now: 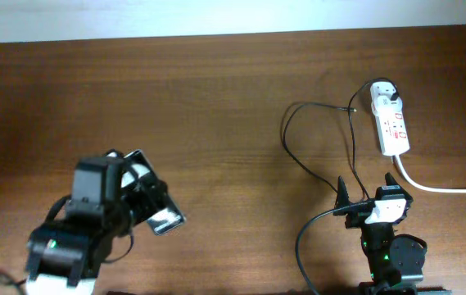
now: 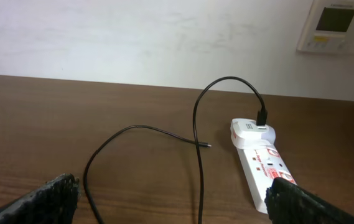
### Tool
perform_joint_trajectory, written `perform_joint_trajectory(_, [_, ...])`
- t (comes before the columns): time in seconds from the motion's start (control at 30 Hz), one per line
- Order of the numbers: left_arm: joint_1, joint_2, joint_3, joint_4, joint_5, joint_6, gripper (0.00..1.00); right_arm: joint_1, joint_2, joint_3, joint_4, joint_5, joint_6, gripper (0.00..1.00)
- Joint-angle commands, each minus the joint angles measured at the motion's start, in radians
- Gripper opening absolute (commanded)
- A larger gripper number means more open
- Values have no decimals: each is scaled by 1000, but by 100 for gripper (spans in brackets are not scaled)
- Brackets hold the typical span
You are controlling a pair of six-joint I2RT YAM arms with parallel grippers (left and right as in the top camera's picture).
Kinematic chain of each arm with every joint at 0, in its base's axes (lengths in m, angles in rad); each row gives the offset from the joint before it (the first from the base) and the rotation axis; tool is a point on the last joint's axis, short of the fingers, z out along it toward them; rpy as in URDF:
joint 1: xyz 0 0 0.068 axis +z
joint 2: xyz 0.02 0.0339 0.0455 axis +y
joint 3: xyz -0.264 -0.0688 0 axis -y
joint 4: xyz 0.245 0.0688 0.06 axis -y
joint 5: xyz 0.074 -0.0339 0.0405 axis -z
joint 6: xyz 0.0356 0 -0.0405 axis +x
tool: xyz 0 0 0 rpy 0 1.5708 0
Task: Plug charger to phone and switch on socket
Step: 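Lift the phone with the left gripper and tilt it upright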
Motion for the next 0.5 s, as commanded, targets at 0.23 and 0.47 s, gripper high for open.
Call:
perform_joint_trajectory(0.23, [-2, 621, -14, 311, 625, -13, 71, 6, -8, -7, -1, 6, 0, 99])
perform_joint_trajectory(0.47, [-2, 647, -14, 355, 1032, -13, 73, 6, -8, -7, -1, 6, 0, 99])
